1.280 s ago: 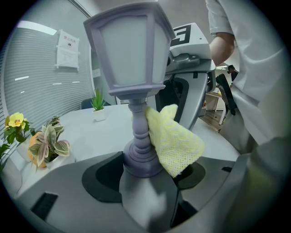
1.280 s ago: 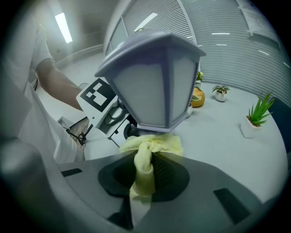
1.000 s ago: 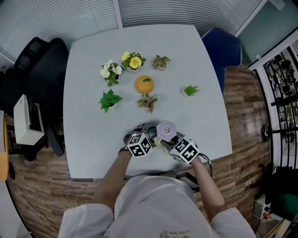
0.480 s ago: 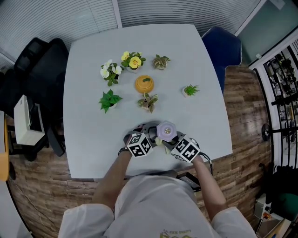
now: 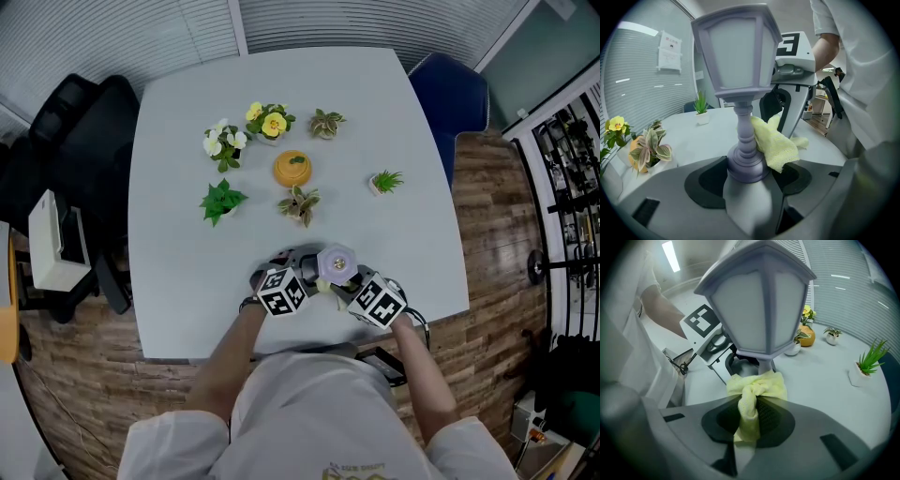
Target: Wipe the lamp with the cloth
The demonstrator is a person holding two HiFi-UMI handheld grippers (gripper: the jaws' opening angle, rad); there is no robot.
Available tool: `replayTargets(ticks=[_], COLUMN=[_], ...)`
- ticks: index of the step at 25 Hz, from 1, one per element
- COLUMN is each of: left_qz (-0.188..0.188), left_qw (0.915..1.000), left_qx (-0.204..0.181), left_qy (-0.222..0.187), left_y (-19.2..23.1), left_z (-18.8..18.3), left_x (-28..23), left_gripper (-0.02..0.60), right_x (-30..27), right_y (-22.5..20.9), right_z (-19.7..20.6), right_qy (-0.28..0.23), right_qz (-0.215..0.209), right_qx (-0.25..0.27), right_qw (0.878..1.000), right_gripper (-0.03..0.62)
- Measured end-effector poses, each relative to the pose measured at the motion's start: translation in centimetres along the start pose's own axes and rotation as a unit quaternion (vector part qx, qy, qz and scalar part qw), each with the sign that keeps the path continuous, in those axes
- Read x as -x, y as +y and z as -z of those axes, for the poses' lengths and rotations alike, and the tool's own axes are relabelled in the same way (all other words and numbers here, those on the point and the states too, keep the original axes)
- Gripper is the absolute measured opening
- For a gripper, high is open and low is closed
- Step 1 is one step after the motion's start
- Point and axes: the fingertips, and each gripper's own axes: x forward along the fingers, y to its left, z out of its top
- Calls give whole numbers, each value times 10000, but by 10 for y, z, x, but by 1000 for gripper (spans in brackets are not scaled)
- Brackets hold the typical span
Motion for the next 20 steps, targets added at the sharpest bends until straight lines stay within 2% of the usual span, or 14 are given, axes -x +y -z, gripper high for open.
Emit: replayTargets(ticks=[11,20], left_qz=[3,5], left_qw=[10000,10000], left_qx=[-1,2], left_qy=[5,-7], left_y=[0,0], left_z=[1,1], left_x=[0,-1], left_gripper=[304,304], right_x=[2,1], right_y=[-7,-26], right_z=[14,23], right_qy=[196,359], right_qz=[176,432], right_qx=[16,-225], right_qw=[9997,9982], right_gripper=[66,66])
